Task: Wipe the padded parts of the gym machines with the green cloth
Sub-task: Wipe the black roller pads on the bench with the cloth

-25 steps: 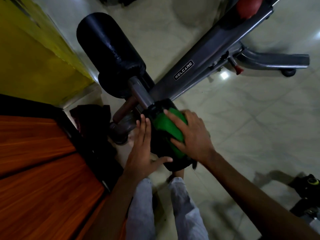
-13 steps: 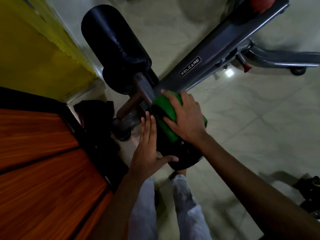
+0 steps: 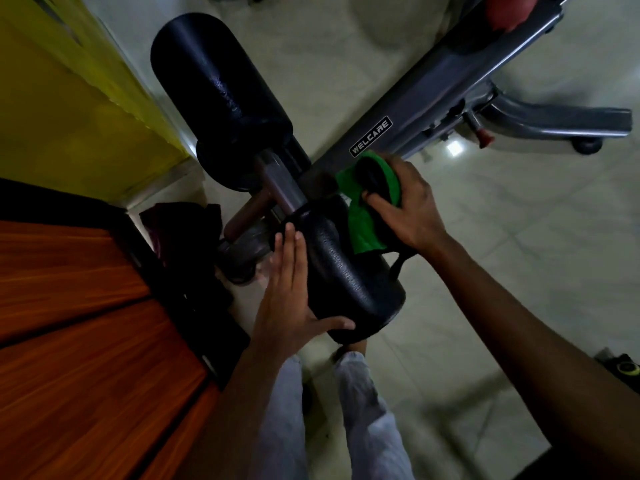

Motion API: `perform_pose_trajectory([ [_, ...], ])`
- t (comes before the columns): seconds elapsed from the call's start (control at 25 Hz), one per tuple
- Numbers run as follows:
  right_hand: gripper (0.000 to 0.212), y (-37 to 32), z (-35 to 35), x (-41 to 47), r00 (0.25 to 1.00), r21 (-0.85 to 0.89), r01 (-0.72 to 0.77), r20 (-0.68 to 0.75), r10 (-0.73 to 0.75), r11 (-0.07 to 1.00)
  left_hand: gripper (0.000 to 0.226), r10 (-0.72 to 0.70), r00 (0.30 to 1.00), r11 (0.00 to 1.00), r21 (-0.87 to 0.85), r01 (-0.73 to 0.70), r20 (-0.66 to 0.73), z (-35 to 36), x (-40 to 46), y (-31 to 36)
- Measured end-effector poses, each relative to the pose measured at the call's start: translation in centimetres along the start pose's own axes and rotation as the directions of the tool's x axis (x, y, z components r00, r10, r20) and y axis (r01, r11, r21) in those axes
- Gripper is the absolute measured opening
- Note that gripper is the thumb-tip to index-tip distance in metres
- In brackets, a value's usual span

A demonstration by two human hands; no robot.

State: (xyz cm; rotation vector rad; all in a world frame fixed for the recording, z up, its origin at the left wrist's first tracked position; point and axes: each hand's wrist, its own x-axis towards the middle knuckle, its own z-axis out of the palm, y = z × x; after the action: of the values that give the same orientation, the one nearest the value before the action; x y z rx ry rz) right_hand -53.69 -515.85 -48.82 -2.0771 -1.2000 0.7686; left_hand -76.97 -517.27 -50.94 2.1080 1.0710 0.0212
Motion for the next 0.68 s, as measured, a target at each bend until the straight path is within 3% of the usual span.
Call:
perform_pose_trajectory([
  [0.12,0.064,-1.0,0.1,-0.6,0.995,-0.034,0.096,0.034,-0.095,0.995,0.137,-0.042,0.999,0.988,-0.145,0.043,0.013,0.3,-1.4,-1.9],
  [0.24,0.070,-3.0,2.3,-0.9,0.966,-0.222,0.255,0.110,-0.236,0.941,0.135,-0.068,0.998,0.970,-0.234,0.061,-0.019,0.8,-1.5,-1.8],
  [0.44,0.066,-4.7,5.5,-3.1,0.888,-0.530,0.455,0.209,-0.410,0.715,0.134,-0.101,0.995,0.969,-0.228,0.093,-0.023,0.6,-1.6,-1.6],
  [0.56,0.064,-2.0,4.1,-8.6,0.810,-0.597,0.579,0.344,-0.475,0.555,0.129,-0.082,0.996,0.972,-0.225,0.073,-0.033,0.4,-1.7,-1.4],
  [0.68,0.067,1.0,1.6,-14.4,0.801,-0.582,0.594,0.370,-0.470,0.555,0.128,-0.064,0.998,0.977,-0.202,0.061,-0.010,-0.7,-1.1,-0.6],
])
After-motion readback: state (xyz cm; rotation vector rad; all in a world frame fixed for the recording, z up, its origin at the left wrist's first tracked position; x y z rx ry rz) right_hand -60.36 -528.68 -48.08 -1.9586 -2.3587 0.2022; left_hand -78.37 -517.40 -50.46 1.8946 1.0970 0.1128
